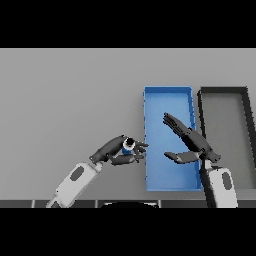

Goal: Pick up the blue pipe and place it into the blue bin.

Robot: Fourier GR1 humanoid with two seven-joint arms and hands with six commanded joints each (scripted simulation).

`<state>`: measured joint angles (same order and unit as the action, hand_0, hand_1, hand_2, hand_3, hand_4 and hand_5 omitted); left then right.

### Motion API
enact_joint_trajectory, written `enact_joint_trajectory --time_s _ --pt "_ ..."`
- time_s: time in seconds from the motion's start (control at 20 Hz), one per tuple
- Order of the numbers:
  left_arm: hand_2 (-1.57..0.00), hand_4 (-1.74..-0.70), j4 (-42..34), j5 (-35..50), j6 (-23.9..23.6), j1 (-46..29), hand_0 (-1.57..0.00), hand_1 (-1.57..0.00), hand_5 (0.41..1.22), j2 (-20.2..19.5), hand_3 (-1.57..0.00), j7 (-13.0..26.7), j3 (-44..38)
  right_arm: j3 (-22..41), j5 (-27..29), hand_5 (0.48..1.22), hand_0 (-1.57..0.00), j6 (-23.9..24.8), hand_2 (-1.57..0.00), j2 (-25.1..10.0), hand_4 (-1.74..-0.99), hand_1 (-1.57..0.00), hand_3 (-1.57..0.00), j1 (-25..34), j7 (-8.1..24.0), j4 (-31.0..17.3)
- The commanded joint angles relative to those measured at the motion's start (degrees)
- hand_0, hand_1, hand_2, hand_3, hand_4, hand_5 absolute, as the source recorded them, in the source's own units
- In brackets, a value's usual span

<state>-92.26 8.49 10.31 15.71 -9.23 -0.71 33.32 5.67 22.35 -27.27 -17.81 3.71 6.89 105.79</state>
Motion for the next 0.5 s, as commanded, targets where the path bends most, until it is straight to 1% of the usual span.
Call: enact_joint_trajectory --time_s 0.0,0.05,0.15,0.25,0.3,0.45 --pt "-1.57 -1.73 0.22 -0.68 -0.33 -0.09 -1.57 -1.57 1.221 0.12 -1.44 0.47 0.34 1.16 0.80 0.507 0.00 -1.50 0.00 -0.94 -1.331 0.00 0.00 1.57 1.22 1.10" --pt "-1.57 -1.73 0.05 -0.59 -0.16 -0.31 -1.57 -1.57 1.221 -0.22 -1.44 0.30 0.17 2.14 2.11 0.507 0.00 -2.68 0.00 -1.62 -1.335 0.00 0.00 2.64 2.26 2.30" --pt "-1.57 -1.73 0.41 -0.96 -0.15 0.46 -1.57 -1.57 1.221 0.25 -1.44 1.13 0.37 3.52 5.86 0.499 0.00 -3.47 0.00 -2.95 -1.340 0.00 0.00 7.51 5.97 3.63" --pt "-1.57 -1.73 0.65 -2.02 -0.53 -0.06 -1.57 -1.57 1.221 0.40 -1.44 0.71 0.98 5.23 6.78 0.490 0.00 -4.16 0.00 -3.55 -1.335 0.00 0.00 10.02 8.61 4.58" --pt "-1.57 -1.73 0.35 -1.80 -0.38 0.08 -1.57 -1.57 1.221 0.38 -1.44 0.58 0.82 6.23 6.84 0.486 0.00 -4.51 0.00 -3.48 -1.328 0.00 0.00 10.59 9.32 5.43" --pt "-1.57 -1.73 0.33 -1.28 0.24 0.12 -1.57 -1.57 1.221 -0.07 -1.44 -0.12 0.34 8.82 5.96 0.490 0.00 -5.70 0.00 -2.01 -1.318 0.00 0.00 15.09 10.39 4.65"
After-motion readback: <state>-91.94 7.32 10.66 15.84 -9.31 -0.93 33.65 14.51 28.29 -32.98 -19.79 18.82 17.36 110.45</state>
